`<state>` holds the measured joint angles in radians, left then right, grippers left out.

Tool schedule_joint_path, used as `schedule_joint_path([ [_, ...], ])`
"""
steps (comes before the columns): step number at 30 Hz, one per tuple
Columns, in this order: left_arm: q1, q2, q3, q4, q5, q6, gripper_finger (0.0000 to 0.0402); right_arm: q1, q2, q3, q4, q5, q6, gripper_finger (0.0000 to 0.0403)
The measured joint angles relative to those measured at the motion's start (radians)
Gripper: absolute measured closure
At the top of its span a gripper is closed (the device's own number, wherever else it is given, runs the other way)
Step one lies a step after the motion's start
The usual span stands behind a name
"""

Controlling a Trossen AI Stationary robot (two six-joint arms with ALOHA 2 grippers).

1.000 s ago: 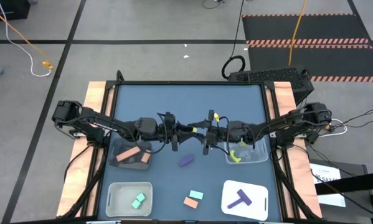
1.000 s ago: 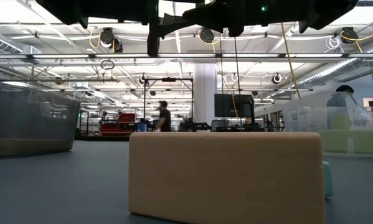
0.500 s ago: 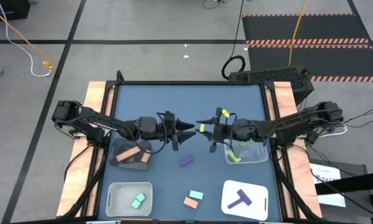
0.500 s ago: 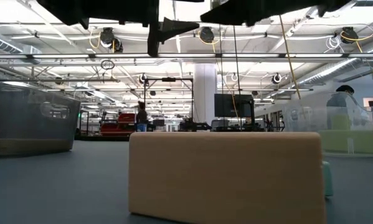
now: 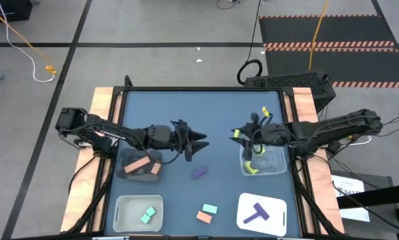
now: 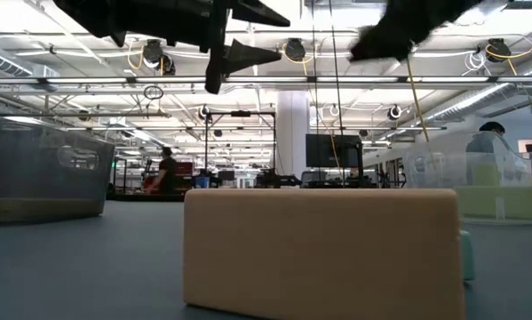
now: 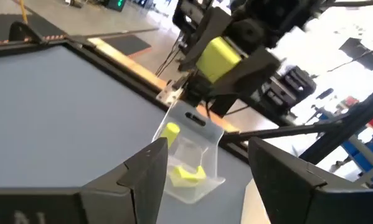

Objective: Sort & place blocks by color
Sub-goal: Put the green block into the transparent bin, then put the violet block into the white bin

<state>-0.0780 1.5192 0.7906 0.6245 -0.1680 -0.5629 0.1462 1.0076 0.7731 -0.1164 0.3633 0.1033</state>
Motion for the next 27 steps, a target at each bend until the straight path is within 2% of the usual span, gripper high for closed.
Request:
schedule_joint_path([
  [3, 0.0, 0.0, 0.0, -0.024, 0.0, 0.0, 0.0187, 0.0, -0.04, 0.0, -0.232, -0.013, 0.234, 0.0281],
  [6, 0.0, 0.0, 0.0, -0.055, 0.0, 0.001, 0.0192, 0.002, -0.058, 0.0, -0.424, -0.072, 0.431, 0.0284],
  [11, 0.0, 0.0, 0.0, -0.193, 0.0, 0.001, 0.0193, 0.057, -0.05, 0.0, -0.639, -0.118, 0.633, 0.029],
  [13, 0.0, 0.0, 0.0, -0.254, 0.0, 0.0, 0.0193, 0.08, -0.048, -0.001, -0.696, -0.18, 0.691, 0.029],
  [16, 0.0, 0.0, 0.0, -0.325, 0.0, -0.026, 0.0194, 0.121, -0.04, -0.001, -0.72, -0.259, 0.771, 0.0277],
  [20, -0.013, 0.001, 0.0, -0.403, 0.0, -0.039, 0.0199, 0.17, -0.031, -0.015, -0.707, -0.27, 0.818, 0.0262],
  [27, -0.068, 0.002, -0.001, -0.503, 0.002, 0.083, 0.0197, 0.207, -0.031, -0.075, -0.676, -0.291, 0.827, 0.0235],
])
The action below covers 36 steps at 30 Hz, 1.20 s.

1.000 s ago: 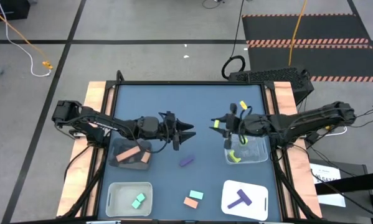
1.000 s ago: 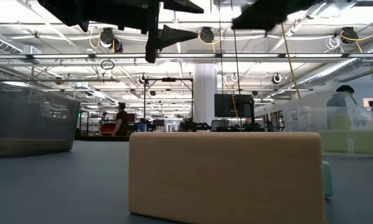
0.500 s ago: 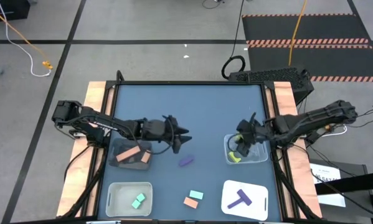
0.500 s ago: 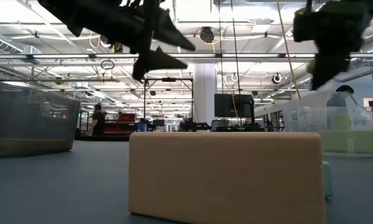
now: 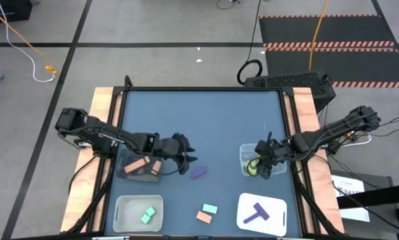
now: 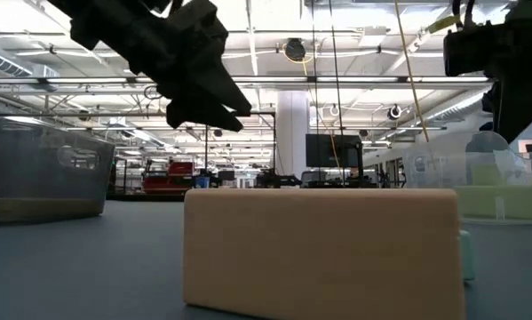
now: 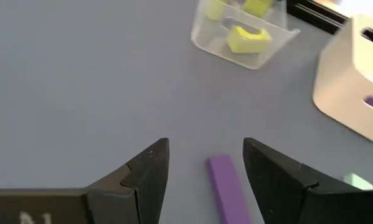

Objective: Sort & place blocks by color
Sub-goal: Put the violet block into the white bin

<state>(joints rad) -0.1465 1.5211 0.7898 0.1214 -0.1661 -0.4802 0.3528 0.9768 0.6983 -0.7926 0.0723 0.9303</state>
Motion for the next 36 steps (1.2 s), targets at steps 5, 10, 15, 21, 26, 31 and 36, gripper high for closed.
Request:
schedule_joint_path([
  [5, -0.049, 0.003, 0.0, 0.009, 0.0, 0.013, 0.0184, 0.003, 0.0, -0.032, 0.039, -0.023, -0.008, 0.0193],
  [10, -0.11, 0.095, 0.0, 0.121, -0.003, 0.008, 0.0164, 0.004, -0.006, -0.032, 0.066, -0.133, -0.048, 0.0164],
  [15, -0.152, 0.218, -0.001, 0.207, -0.067, 0.061, 0.0145, 0.009, -0.009, -0.032, 0.135, -0.13, -0.075, 0.0163],
  [21, -0.176, 0.317, -0.001, 0.215, -0.149, 0.063, 0.0131, 0.009, -0.008, -0.032, 0.249, -0.125, -0.134, 0.0167],
  [26, -0.195, 0.39, 0.001, 0.252, -0.173, 0.048, 0.0136, 0.009, -0.008, -0.032, 0.351, -0.123, -0.188, 0.0167],
  [31, -0.221, 0.43, 0.003, 0.268, -0.255, 0.06, 0.0159, 0.009, -0.008, -0.032, 0.437, -0.121, -0.231, 0.0167],
  [36, -0.237, 0.435, 0.005, 0.268, -0.292, 0.097, 0.0242, 0.009, -0.008, -0.031, 0.492, -0.117, -0.275, 0.0167],
])
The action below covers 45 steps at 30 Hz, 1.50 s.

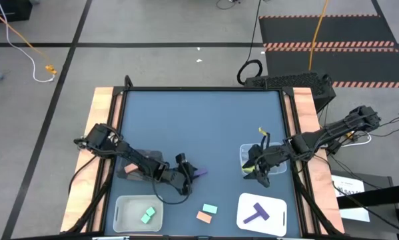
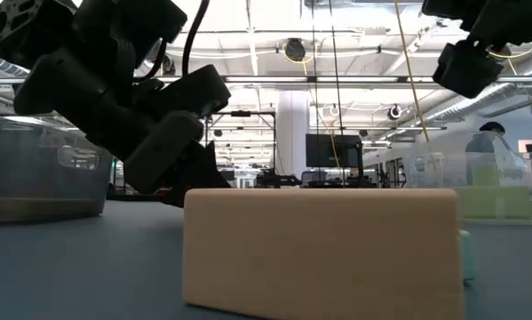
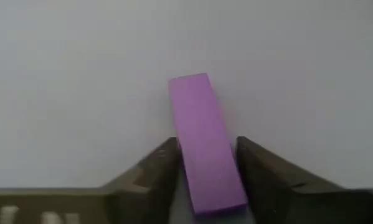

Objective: Sort & place blocks by color
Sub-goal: Put the violet block into the white bin

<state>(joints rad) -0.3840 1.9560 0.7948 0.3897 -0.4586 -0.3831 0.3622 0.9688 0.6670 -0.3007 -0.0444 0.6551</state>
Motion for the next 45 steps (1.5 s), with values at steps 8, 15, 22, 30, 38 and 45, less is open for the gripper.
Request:
schedule_joint_path([
  [8, 0.007, -0.012, -0.009, 0.096, -0.04, 0.043, 0.0296, 0.0, 0.0, 0.0, 0.011, 0.126, -0.066, 0.0167],
  [15, 0.03, -0.137, -0.007, 0.183, -0.167, 0.175, 0.0296, -0.002, 0.0, 0.0, 0.122, 0.305, -0.047, 0.0167],
  [22, 0.044, -0.269, -0.006, 0.232, -0.394, 0.483, 0.0296, -0.073, 0.001, -0.051, 0.416, 0.33, 0.067, 0.0167],
  [30, 0.068, -0.288, -0.005, 0.308, -0.406, 0.558, 0.0296, -0.218, 0.003, -0.134, 0.692, 0.252, 0.068, 0.0166],
  [38, 0.069, -0.289, -0.005, 0.332, -0.335, 0.539, 0.0296, -0.282, 0.16, -0.136, 0.855, 0.182, 0.065, 0.0132],
  [45, 0.069, -0.289, -0.005, 0.332, -0.336, 0.551, 0.0296, -0.325, 0.343, -0.136, 1.076, 0.173, 0.122, 0.0117],
])
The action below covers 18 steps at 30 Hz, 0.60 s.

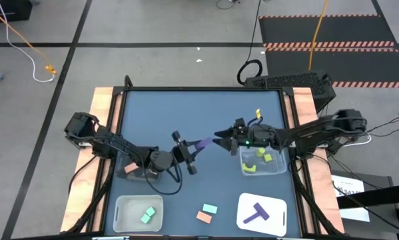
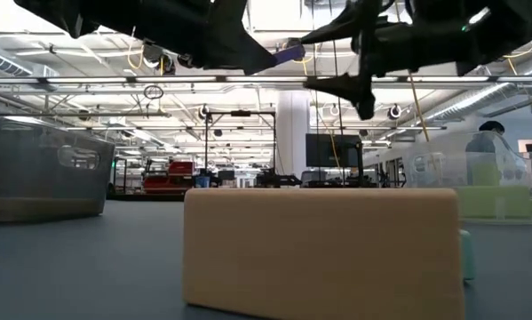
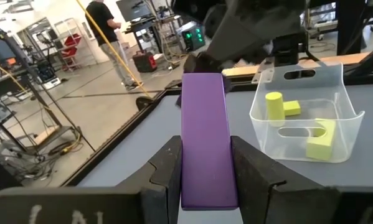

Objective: Sort & place blocks by color
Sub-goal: Put the violet block into the white bin

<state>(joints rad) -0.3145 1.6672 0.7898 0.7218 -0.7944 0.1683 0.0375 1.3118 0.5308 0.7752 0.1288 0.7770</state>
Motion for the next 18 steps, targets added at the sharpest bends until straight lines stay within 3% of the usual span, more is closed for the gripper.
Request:
schedule_joint_path([
  [9, 0.003, 0.002, 0.0, -0.028, 0.0, 0.02, 0.0296, -0.012, 0.181, 0.046, 0.231, 0.0, 0.014, 0.0128],
  [18, 0.035, 0.002, 0.0, -0.085, -0.013, 0.007, 0.0296, -0.003, 0.26, 0.126, 0.207, -0.003, 0.004, 0.0166],
])
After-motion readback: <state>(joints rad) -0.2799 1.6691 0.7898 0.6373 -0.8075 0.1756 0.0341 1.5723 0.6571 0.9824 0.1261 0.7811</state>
